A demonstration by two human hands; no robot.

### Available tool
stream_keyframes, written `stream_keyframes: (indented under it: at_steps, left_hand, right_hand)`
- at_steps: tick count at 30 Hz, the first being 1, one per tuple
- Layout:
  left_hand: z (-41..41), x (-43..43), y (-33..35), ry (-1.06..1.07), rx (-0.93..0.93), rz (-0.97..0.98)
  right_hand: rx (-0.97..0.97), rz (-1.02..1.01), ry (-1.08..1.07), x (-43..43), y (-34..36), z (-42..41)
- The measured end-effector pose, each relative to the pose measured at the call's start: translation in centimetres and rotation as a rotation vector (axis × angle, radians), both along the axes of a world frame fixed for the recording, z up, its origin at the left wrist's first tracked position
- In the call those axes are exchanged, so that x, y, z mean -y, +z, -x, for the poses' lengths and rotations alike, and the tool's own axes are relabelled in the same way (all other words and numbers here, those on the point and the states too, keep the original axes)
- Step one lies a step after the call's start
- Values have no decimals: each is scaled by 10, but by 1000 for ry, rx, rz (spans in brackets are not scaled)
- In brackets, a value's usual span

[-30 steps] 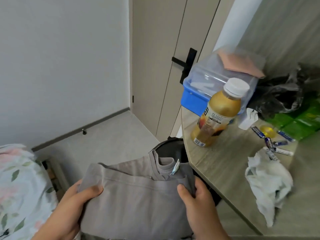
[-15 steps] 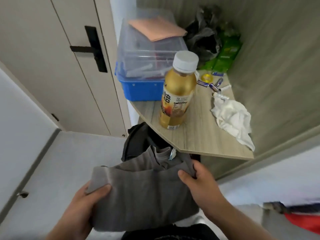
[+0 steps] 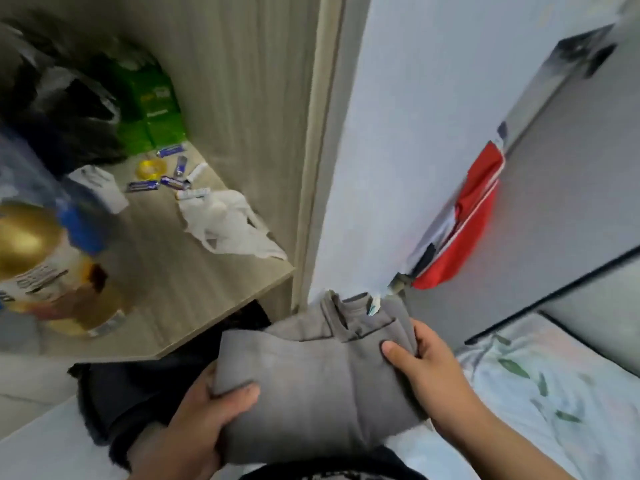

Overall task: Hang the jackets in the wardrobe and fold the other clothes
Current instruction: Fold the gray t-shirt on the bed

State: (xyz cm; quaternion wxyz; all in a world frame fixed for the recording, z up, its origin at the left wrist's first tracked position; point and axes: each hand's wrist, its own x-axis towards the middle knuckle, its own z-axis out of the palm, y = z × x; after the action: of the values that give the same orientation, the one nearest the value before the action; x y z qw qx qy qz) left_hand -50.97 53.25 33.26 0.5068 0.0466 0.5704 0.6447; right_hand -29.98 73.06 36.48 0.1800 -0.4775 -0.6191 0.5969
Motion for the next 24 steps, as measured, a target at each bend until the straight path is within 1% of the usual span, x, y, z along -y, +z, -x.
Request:
stream_keyframes:
  at_steps: [2, 5, 9, 12, 17, 21, 24]
  left_hand:
    - [-8, -28, 5, -137, 1, -64]
    - [-24, -68, 8, -273, -15, -120]
    - [-47, -116, 14, -436, -35, -136]
    - [-63, -154, 22, -538, -123, -159]
    - [-80, -230, 49, -519, -319, -238]
    - [-92, -291, 70, -465, -411, -282]
    - [-100, -336, 79, -388, -456, -277]
  right_hand:
    - [-36, -18, -88, -9, 7, -20]
    - [-57, -56, -241, -20, 15, -53]
    - [-45, -141, -455, -27, 23, -93]
    - [-43, -189, -588, -35, 31, -115]
    - [-49, -301, -717, -76, 58, -128]
    - [-58, -396, -746, -130, 77, -130]
    - [-37, -472, -718, -182, 90, -130]
